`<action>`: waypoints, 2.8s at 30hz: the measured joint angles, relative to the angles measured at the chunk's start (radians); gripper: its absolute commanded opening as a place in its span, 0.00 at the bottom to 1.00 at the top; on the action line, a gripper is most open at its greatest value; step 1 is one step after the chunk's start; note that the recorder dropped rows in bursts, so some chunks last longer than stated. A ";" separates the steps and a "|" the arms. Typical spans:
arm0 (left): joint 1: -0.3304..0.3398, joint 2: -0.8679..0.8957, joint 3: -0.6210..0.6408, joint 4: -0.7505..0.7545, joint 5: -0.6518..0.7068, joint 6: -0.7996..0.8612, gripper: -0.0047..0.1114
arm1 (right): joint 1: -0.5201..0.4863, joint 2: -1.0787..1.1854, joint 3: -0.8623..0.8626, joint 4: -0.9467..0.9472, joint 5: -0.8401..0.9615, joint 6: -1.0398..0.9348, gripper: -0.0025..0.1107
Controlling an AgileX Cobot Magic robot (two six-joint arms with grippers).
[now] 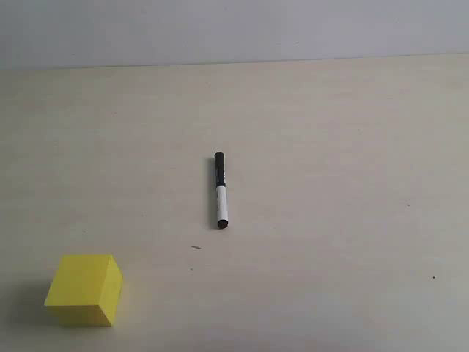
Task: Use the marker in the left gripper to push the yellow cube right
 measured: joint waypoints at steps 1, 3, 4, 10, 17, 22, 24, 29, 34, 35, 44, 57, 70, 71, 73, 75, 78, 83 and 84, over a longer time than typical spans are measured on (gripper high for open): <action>0.000 0.000 0.000 0.000 0.000 0.000 0.04 | 0.000 0.000 0.000 0.000 0.000 0.000 0.02; 0.000 0.000 0.000 0.000 0.000 0.000 0.04 | 0.000 0.000 0.000 0.000 0.000 0.000 0.02; 0.000 0.000 0.000 0.000 0.000 0.000 0.04 | 0.000 0.000 0.000 0.000 0.000 0.000 0.02; 0.000 0.000 0.000 0.000 0.000 0.000 0.04 | 0.000 0.000 0.000 0.000 0.000 0.000 0.02; 0.000 0.000 0.000 0.000 0.000 0.000 0.04 | 0.000 0.000 0.000 0.000 0.000 0.000 0.02; 0.000 0.000 0.000 0.000 0.000 0.000 0.04 | 0.000 0.000 0.000 0.000 0.000 0.000 0.02; 0.000 0.000 0.000 0.000 0.000 0.000 0.04 | 0.000 0.000 0.000 0.000 0.000 0.000 0.02; 0.000 0.000 0.000 0.000 -0.006 0.055 0.04 | 0.000 0.000 0.000 0.000 0.000 0.000 0.02; 0.000 0.000 0.003 0.000 -0.133 0.108 0.04 | 0.000 0.000 0.000 0.000 0.000 0.000 0.02; 0.000 0.000 0.003 -0.004 -0.158 0.112 0.04 | 0.000 0.000 0.000 0.000 0.000 0.000 0.02; 0.000 0.000 0.003 -0.003 -0.191 0.125 0.04 | 0.000 0.000 0.000 0.000 0.000 0.000 0.02; 0.000 0.000 0.003 -0.027 -0.211 0.105 0.04 | 0.000 0.000 0.000 0.000 0.000 0.000 0.02; 0.000 0.000 0.003 -0.249 -0.403 -0.113 0.04 | 0.000 0.000 0.000 0.000 0.000 0.000 0.02; 0.000 0.000 0.003 -0.263 -0.450 -0.144 0.04 | 0.000 0.000 0.000 0.000 0.000 0.000 0.02; 0.000 -0.002 0.003 -0.278 -0.538 -0.184 0.04 | 0.000 0.000 0.000 0.000 0.000 0.000 0.02; 0.000 -0.002 0.003 -0.285 -0.608 -0.204 0.04 | 0.000 0.000 0.000 0.000 0.000 0.000 0.02; 0.000 -0.002 -0.021 -0.286 -0.621 -0.215 0.04 | 0.000 0.000 0.000 0.000 0.000 0.000 0.02; 0.000 0.052 -0.159 -0.286 -0.610 -0.213 0.04 | 0.000 0.000 0.000 0.000 0.000 0.000 0.02; 0.000 0.084 -0.196 -0.284 -0.607 -0.207 0.04 | 0.000 0.000 0.000 0.000 0.000 0.000 0.02</action>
